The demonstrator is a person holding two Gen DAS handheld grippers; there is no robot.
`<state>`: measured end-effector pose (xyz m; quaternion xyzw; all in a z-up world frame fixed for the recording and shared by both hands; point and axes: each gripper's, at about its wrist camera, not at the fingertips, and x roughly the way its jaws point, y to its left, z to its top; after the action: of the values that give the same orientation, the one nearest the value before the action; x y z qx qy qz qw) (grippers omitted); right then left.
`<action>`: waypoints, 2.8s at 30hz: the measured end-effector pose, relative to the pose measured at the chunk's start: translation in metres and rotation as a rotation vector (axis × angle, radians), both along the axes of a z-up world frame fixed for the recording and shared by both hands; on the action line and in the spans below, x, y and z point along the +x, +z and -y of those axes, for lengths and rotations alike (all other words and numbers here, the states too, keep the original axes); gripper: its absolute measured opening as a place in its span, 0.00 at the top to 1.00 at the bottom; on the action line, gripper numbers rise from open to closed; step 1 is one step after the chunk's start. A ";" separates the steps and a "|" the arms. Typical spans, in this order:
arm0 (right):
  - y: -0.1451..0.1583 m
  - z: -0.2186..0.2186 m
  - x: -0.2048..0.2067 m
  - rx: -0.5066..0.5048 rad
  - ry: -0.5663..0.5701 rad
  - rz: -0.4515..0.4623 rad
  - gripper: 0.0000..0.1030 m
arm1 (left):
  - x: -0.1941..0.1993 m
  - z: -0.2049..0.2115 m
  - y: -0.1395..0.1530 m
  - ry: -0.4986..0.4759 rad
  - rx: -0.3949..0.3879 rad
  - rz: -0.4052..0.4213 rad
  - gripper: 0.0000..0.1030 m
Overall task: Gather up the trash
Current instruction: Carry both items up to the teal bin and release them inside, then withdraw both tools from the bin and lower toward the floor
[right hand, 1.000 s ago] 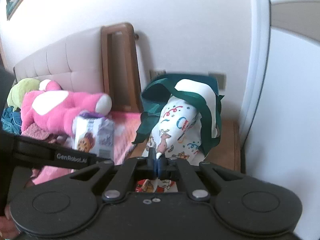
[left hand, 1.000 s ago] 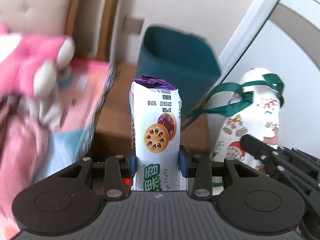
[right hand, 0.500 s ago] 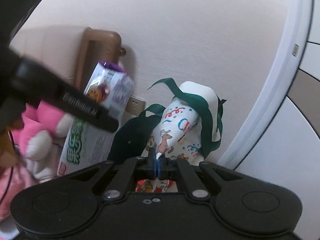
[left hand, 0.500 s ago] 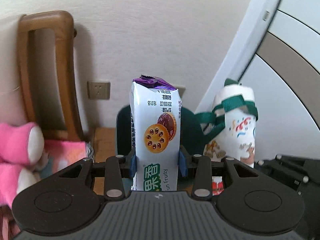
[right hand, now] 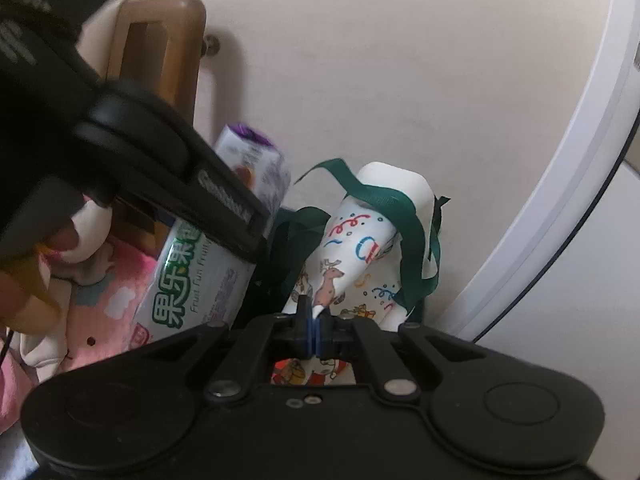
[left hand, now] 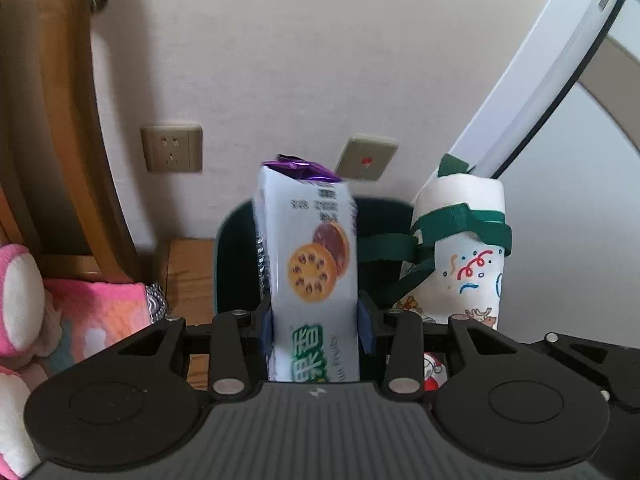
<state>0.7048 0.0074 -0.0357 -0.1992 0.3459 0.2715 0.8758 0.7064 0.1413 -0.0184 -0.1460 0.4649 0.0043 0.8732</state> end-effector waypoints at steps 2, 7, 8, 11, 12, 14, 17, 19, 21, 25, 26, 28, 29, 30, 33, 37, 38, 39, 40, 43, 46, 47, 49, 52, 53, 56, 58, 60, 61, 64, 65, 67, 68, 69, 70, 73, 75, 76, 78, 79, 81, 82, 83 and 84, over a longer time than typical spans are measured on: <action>-0.009 -0.005 0.004 -0.008 -0.001 -0.008 0.99 | 0.001 0.003 -0.006 -0.017 0.001 0.004 0.62; -0.019 -0.013 0.008 -0.026 -0.023 -0.033 0.98 | 0.017 0.016 -0.021 -0.048 0.037 -0.048 0.62; -0.021 -0.013 0.008 -0.029 -0.036 -0.040 0.96 | 0.019 0.019 -0.024 -0.052 0.049 -0.058 0.62; -0.022 -0.017 0.012 -0.029 -0.056 -0.074 0.87 | 0.025 0.021 -0.034 -0.060 0.067 -0.079 0.62; -0.023 -0.019 0.012 -0.039 -0.054 -0.088 0.85 | 0.026 0.022 -0.037 -0.063 0.076 -0.085 0.62; -0.024 -0.021 0.006 -0.087 -0.031 -0.102 0.87 | 0.030 0.022 -0.045 -0.064 0.086 -0.103 0.62; -0.020 -0.022 -0.009 -0.107 -0.001 -0.100 0.83 | 0.034 0.022 -0.056 -0.064 0.084 -0.130 0.62; -0.015 -0.019 -0.016 -0.087 0.001 -0.104 0.79 | 0.035 0.023 -0.062 -0.069 0.089 -0.146 0.62; -0.009 -0.015 -0.021 -0.061 -0.008 -0.122 0.74 | 0.035 0.025 -0.066 -0.066 0.093 -0.161 0.60; 0.001 0.013 -0.027 0.009 -0.043 -0.154 0.70 | 0.028 0.032 -0.066 -0.077 0.040 -0.160 0.40; 0.004 0.017 -0.030 0.024 -0.049 -0.159 0.69 | 0.026 0.035 -0.063 -0.076 0.041 -0.147 0.35; 0.007 0.028 -0.032 0.043 -0.062 -0.162 0.68 | 0.018 0.043 -0.054 -0.072 0.071 -0.125 0.32; 0.007 0.031 -0.032 0.052 -0.068 -0.163 0.67 | 0.014 0.045 -0.051 -0.074 0.074 -0.112 0.32; 0.008 0.035 -0.033 0.063 -0.073 -0.164 0.66 | 0.008 0.047 -0.046 -0.076 0.075 -0.098 0.32; 0.019 0.051 -0.043 0.100 -0.079 -0.158 0.62 | -0.013 0.054 -0.028 -0.077 0.100 -0.039 0.32; 0.029 0.074 -0.055 0.161 -0.086 -0.155 0.59 | -0.045 0.066 -0.004 -0.069 0.124 0.033 0.32; 0.030 0.078 -0.055 0.176 -0.085 -0.153 0.58 | -0.052 0.069 0.001 -0.064 0.126 0.048 0.32; 0.029 0.083 -0.053 0.189 -0.082 -0.150 0.57 | -0.061 0.073 0.006 -0.056 0.128 0.062 0.32; 0.030 0.087 -0.052 0.202 -0.076 -0.143 0.56 | -0.069 0.077 0.010 -0.050 0.129 0.074 0.32; 0.035 0.101 -0.063 0.235 -0.053 -0.124 0.53 | -0.099 0.092 0.023 -0.030 0.152 0.110 0.32; 0.044 0.116 -0.086 0.272 -0.021 -0.117 0.48 | -0.133 0.108 0.035 -0.005 0.178 0.146 0.32; 0.044 0.119 -0.090 0.277 -0.009 -0.115 0.48 | -0.145 0.113 0.039 0.010 0.191 0.159 0.32; 0.049 0.127 -0.105 0.292 0.019 -0.107 0.46 | -0.168 0.122 0.045 0.039 0.204 0.172 0.28; 0.053 0.139 -0.126 0.324 0.046 -0.106 0.43 | -0.202 0.130 0.052 0.081 0.209 0.189 0.26; 0.054 0.143 -0.133 0.335 0.051 -0.099 0.41 | -0.212 0.131 0.053 0.095 0.207 0.190 0.26; 0.052 0.150 -0.147 0.366 0.046 -0.095 0.40 | -0.238 0.132 0.053 0.132 0.202 0.198 0.25; 0.045 0.151 -0.153 0.386 0.035 -0.090 0.40 | -0.255 0.132 0.049 0.142 0.211 0.203 0.25; 0.038 0.152 -0.162 0.398 0.023 -0.088 0.38 | -0.268 0.132 0.043 0.133 0.229 0.215 0.22; 0.034 0.152 -0.167 0.400 0.017 -0.085 0.37 | -0.274 0.132 0.038 0.127 0.235 0.225 0.22; 0.016 0.151 -0.178 0.412 -0.003 -0.090 0.33 | -0.290 0.127 0.020 0.120 0.253 0.240 0.22; 0.008 0.152 -0.181 0.415 -0.015 -0.098 0.32 | -0.295 0.126 0.013 0.116 0.255 0.237 0.22; -0.011 0.152 -0.188 0.420 -0.033 -0.124 0.30 | -0.309 0.127 -0.002 0.102 0.263 0.229 0.21; -0.021 0.152 -0.192 0.418 -0.040 -0.137 0.28 | -0.313 0.127 -0.011 0.096 0.263 0.220 0.20; -0.032 0.153 -0.196 0.415 -0.044 -0.146 0.27 | -0.316 0.126 -0.022 0.090 0.256 0.212 0.20; -0.042 0.153 -0.200 0.416 -0.045 -0.152 0.27 | -0.319 0.125 -0.033 0.087 0.246 0.207 0.20; -0.076 0.155 -0.211 0.412 -0.038 -0.157 0.24 | -0.329 0.122 -0.070 0.093 0.198 0.186 0.13; -0.102 0.158 -0.218 0.407 -0.038 -0.153 0.22 | -0.332 0.120 -0.099 0.103 0.171 0.182 0.00; -0.117 0.159 -0.220 0.403 -0.040 -0.158 0.22 | -0.335 0.120 -0.114 0.111 0.165 0.187 0.00; -0.149 0.162 -0.224 0.394 -0.044 -0.173 0.22 | -0.337 0.119 -0.148 0.112 0.160 0.188 0.00; -0.167 0.163 -0.226 0.382 -0.044 -0.182 0.22 | -0.338 0.119 -0.166 0.117 0.162 0.180 0.00; -0.207 0.164 -0.231 0.344 -0.043 -0.199 0.22 | -0.340 0.119 -0.206 0.137 0.160 0.153 0.00; -0.229 0.165 -0.234 0.330 -0.038 -0.208 0.22 | -0.340 0.118 -0.227 0.146 0.154 0.137 0.00; -0.252 0.166 -0.236 0.313 -0.037 -0.218 0.21 | -0.340 0.117 -0.248 0.158 0.145 0.118 0.00; -0.272 0.166 -0.238 0.300 -0.037 -0.227 0.21 | -0.339 0.117 -0.270 0.168 0.136 0.096 0.00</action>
<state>0.4673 -0.1582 -0.3078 -0.0281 0.4020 0.3246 0.8557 0.3678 0.0241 -0.2884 -0.1247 0.4074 0.1021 0.8989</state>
